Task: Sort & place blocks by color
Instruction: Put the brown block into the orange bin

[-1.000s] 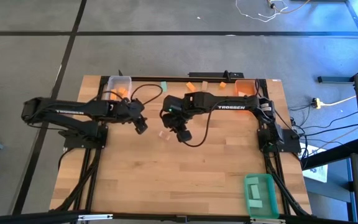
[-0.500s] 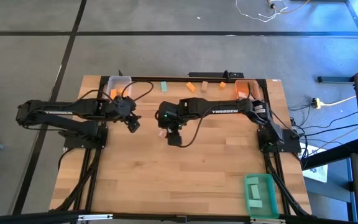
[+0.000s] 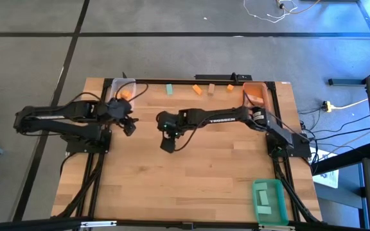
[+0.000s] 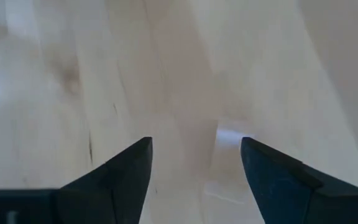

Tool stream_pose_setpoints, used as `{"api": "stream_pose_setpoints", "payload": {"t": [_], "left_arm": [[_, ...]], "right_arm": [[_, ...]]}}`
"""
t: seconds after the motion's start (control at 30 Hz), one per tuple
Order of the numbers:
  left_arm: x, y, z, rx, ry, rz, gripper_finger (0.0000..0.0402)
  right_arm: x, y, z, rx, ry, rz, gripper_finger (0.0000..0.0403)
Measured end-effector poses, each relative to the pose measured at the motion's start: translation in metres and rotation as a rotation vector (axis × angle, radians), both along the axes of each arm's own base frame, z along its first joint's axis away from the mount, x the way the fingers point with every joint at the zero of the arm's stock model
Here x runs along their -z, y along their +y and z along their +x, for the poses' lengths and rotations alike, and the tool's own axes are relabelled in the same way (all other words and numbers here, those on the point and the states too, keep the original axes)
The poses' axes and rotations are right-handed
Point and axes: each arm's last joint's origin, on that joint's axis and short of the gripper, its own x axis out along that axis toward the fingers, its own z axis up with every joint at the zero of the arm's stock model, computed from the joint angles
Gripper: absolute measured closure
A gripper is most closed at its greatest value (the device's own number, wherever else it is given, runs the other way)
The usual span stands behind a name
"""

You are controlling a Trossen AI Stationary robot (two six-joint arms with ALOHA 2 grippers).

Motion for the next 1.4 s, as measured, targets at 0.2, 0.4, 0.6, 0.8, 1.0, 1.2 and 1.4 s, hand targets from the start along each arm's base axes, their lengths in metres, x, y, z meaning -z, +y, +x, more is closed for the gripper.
{"api": "stream_pose_setpoints", "payload": {"t": [0.2,0.4,0.6,0.8,1.0,1.2,1.4], "left_arm": [[-0.004,-0.001,-0.007,-0.004,-0.044,-0.004,0.0182],[-0.006,-0.002,-0.009,0.002,-0.076,-0.041,0.0182],[-0.006,-0.002,-0.009,0.009,-0.077,-0.048,0.0182],[-0.006,-0.002,-0.009,0.009,-0.077,-0.047,0.0182],[-0.006,-0.002,-0.009,0.010,-0.076,-0.047,0.0182],[-0.006,-0.002,-0.009,0.010,-0.075,-0.046,0.0182],[-0.006,-0.002,-0.009,0.016,-0.072,-0.041,0.0182]], "right_arm": [[0.024,0.007,0.005,-0.007,0.049,0.004,0.0157],[0.038,0.009,0.007,-0.001,0.079,-0.030,0.0157],[0.051,0.007,0.008,0.027,0.113,-0.085,0.0157],[0.066,0.007,0.010,-0.016,0.136,-0.108,0.0157],[0.082,0.006,0.012,-0.018,0.160,-0.118,0.0157],[0.083,0.006,0.013,-0.029,0.154,-0.172,0.0157],[0.083,0.005,0.014,-0.033,0.145,-0.187,0.0192]]}}
